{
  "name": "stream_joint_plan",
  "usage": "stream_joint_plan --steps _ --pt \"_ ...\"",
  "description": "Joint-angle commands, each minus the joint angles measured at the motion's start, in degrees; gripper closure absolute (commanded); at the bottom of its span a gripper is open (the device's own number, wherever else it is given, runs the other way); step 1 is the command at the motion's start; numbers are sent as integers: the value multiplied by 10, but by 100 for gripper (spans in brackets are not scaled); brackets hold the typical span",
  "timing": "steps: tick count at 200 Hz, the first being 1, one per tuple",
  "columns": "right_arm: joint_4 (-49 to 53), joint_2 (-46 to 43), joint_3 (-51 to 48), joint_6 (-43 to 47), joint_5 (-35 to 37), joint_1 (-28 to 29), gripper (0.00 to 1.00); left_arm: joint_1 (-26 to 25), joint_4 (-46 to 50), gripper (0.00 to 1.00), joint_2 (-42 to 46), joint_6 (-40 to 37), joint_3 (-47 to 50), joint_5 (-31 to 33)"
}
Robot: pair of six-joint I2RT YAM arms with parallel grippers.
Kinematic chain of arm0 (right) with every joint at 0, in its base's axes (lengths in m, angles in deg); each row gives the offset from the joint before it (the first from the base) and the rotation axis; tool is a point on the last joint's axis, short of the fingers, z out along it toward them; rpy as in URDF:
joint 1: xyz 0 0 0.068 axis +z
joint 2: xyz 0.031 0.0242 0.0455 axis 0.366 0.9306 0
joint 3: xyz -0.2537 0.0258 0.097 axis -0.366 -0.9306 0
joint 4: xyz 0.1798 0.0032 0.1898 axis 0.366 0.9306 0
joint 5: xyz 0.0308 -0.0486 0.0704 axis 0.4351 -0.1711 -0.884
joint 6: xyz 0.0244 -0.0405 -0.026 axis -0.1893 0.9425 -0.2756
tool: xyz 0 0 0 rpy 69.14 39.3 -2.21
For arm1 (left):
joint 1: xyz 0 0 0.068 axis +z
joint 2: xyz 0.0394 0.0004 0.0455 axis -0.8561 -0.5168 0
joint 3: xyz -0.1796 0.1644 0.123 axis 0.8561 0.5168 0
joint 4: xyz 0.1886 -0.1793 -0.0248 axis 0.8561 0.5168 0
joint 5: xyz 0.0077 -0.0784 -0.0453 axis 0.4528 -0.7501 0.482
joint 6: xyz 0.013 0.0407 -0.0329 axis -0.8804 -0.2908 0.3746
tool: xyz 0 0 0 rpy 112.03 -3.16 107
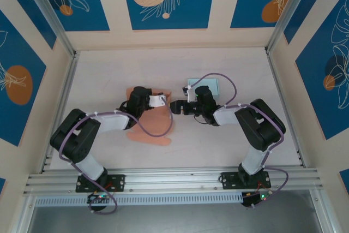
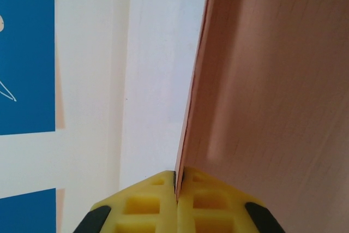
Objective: Fold the paper box
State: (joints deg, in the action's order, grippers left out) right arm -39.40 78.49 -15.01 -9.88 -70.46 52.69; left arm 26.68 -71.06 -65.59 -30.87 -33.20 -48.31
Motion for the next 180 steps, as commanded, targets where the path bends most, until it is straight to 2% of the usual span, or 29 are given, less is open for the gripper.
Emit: stream_joint_plan --steps 1,134,180 --pt "-27 2 6 -2 -24 9 28 7 19 100 8 17 -22 -28" --pt "-54 14 5 -24 -22 -3 27 23 12 100 5 52 -20 -50" --pt "-32 51 40 -18 -16 -2 34 23 12 100 14 54 -17 -66"
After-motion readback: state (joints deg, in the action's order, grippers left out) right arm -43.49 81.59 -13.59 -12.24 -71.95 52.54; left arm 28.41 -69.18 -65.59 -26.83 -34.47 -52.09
